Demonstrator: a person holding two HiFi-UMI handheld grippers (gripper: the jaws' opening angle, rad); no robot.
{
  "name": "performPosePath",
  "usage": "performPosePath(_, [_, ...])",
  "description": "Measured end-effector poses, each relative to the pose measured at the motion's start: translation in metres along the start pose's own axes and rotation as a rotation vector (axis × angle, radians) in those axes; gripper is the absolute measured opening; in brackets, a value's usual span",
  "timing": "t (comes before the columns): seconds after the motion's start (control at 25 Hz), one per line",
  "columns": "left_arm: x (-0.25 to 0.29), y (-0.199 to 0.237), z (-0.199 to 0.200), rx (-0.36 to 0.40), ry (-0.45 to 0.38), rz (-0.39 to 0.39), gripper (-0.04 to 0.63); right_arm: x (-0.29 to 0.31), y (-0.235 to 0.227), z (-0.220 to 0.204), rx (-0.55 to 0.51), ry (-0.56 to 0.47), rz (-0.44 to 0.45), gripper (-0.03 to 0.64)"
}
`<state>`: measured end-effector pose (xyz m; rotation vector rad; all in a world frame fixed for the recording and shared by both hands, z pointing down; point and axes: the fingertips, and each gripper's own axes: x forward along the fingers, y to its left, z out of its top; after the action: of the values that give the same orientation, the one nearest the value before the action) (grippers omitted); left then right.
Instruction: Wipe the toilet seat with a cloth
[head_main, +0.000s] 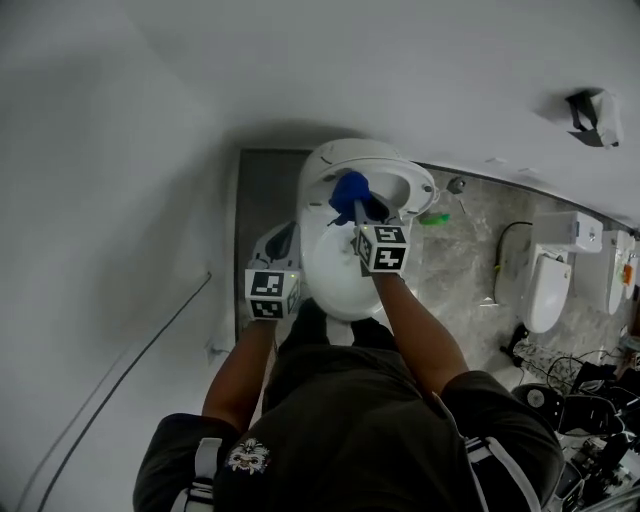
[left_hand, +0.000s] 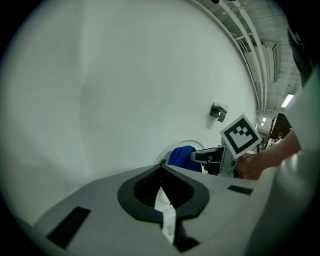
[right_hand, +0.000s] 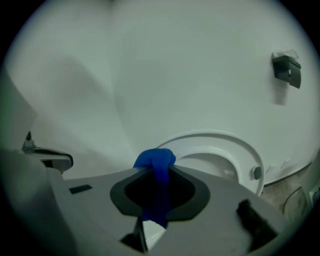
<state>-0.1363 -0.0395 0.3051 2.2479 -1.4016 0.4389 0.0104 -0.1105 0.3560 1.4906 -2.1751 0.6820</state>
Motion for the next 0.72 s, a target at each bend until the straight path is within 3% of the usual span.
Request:
performPosePath(0.36, [0.012,0.025,0.001,0.015,0.008,0.013,0.009,0.020,-0.025,0.022,0.096,-0.005,-0.057,0.058])
performPosePath(0.72, [0.020,-0.009,-0.002,-0.001,0.028,-0.009,0.009,-0.001,-0.068,0.034,0.102,-0.051,-0.105,0.058])
